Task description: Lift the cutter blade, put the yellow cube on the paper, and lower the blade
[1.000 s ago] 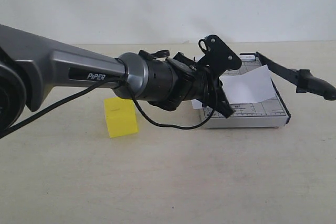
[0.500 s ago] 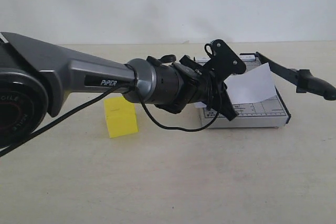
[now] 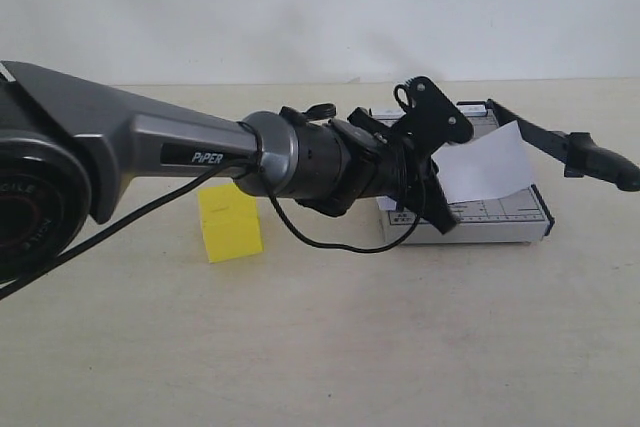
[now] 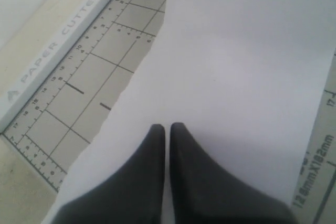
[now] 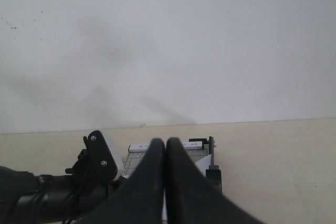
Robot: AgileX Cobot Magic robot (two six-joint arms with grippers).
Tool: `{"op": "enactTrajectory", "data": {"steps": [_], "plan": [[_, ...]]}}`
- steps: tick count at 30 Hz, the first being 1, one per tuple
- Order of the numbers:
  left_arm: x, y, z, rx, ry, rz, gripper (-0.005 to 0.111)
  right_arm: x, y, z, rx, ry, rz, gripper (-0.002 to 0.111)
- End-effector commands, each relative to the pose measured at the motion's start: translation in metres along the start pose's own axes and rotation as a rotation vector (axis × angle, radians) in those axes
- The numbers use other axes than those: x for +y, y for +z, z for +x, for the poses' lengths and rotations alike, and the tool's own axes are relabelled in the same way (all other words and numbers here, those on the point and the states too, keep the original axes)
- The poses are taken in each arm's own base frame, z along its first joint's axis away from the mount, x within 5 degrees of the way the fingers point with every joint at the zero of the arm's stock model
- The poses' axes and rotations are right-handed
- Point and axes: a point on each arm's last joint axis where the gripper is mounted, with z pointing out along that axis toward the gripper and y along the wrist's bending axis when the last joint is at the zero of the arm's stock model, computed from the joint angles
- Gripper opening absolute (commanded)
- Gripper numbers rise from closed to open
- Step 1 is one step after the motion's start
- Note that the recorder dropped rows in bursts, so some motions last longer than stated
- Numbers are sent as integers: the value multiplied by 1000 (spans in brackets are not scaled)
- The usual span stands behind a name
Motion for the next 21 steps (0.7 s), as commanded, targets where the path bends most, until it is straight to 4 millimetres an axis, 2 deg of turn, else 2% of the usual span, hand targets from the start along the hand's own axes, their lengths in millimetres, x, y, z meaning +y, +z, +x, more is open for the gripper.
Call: {"op": "enactTrajectory", "data": {"steps": [1,10,21], "plan": [[-21,4,10,40,14,50,4,0,0,1,0,-6,1,0],[-30,-10,29,149,107,43,4,0,0,1,0,-6,1,0],[-37,-12,22,78,107,108,4,0,0,1,0,-6,1,0]]}}
